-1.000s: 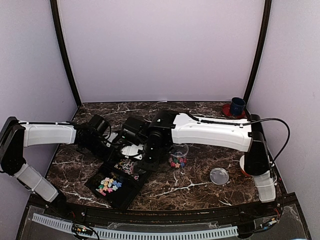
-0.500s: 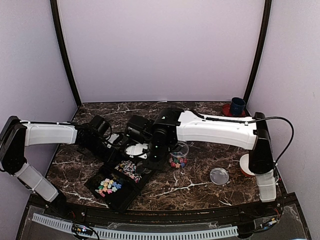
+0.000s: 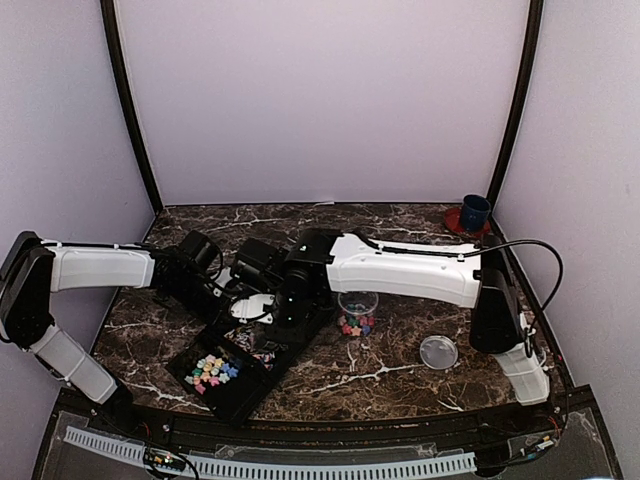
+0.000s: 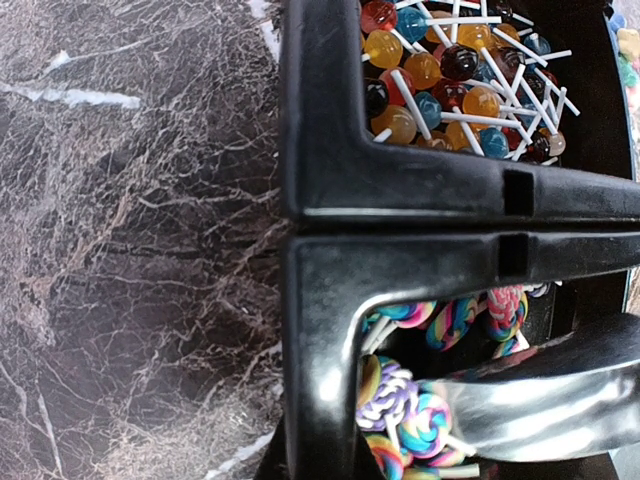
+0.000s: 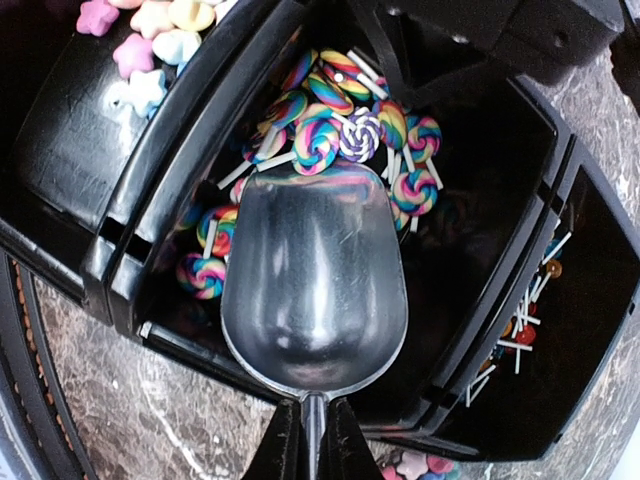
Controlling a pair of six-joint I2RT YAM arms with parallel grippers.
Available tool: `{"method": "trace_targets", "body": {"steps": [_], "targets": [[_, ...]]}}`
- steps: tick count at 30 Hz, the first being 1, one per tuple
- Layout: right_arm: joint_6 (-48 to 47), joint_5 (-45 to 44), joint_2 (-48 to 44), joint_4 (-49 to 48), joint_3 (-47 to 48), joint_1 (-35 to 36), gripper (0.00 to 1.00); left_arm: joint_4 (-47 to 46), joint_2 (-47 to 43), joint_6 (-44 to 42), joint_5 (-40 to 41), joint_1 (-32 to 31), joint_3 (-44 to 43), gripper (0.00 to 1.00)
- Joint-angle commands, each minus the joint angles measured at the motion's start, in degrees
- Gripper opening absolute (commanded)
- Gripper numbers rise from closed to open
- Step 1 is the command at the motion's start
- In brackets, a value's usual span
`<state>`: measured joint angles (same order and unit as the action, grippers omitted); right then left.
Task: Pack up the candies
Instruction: Scoop the fake candies from the storage box.
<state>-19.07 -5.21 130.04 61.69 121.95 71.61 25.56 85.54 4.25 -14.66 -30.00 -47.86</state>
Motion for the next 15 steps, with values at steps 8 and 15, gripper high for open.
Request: {"method": "trace_targets", "body": {"steps": [8,15], "targets": [[8.06,6.62,5.20,-19.04,-15.99,-0.19,0.00,-9.48,-7.29,3.78,-18.20,-0.61,-1.90,0.00],[8.06,3.63,4.50,-32.25,-23.94,0.77,0.00,-5.61,-11.13,3.39,-11.97,-1.24,-5.78,0.00]]}}
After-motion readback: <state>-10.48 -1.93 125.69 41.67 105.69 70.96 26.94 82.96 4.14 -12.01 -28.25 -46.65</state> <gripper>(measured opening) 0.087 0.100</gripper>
